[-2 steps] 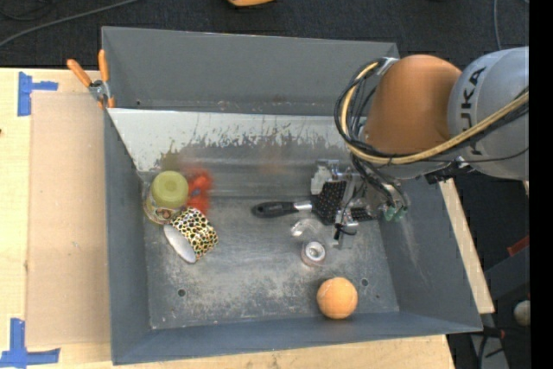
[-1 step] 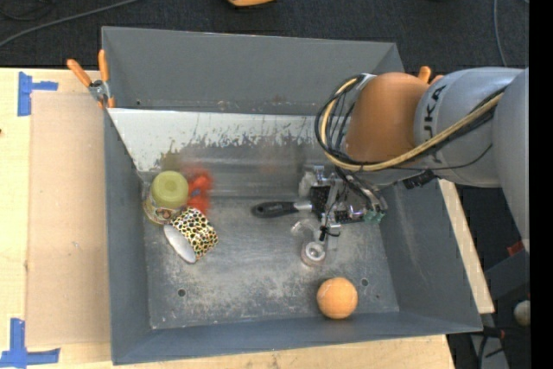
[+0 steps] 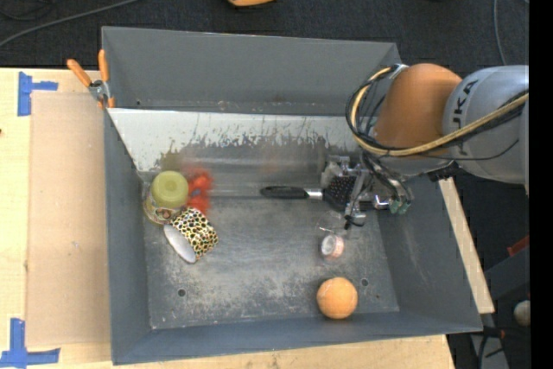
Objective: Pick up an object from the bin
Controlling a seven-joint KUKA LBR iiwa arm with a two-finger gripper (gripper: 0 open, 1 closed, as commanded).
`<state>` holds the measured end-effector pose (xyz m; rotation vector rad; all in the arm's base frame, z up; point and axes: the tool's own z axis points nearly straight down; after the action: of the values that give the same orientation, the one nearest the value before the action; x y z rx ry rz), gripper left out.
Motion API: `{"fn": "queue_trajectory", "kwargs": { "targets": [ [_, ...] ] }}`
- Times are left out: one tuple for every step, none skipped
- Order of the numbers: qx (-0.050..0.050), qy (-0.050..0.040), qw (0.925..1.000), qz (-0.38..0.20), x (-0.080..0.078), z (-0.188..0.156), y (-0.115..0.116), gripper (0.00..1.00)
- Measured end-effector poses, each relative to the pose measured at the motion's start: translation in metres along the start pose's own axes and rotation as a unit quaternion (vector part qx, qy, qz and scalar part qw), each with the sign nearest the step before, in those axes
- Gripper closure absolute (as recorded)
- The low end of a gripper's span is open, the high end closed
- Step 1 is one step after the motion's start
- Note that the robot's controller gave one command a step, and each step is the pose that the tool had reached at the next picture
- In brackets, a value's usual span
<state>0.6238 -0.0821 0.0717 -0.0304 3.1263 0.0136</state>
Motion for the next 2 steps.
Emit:
{"fn": "queue_trajectory", "kwargs": {
  "targets": [
    [0.001, 0.0018, 0.9994, 0.035, 0.006, 0.002, -0.011, 0.0],
    [-0.013, -0.0012, 0.9893, -0.146, 0.001, 0.001, -0.032, 1.0]
  ]
}}
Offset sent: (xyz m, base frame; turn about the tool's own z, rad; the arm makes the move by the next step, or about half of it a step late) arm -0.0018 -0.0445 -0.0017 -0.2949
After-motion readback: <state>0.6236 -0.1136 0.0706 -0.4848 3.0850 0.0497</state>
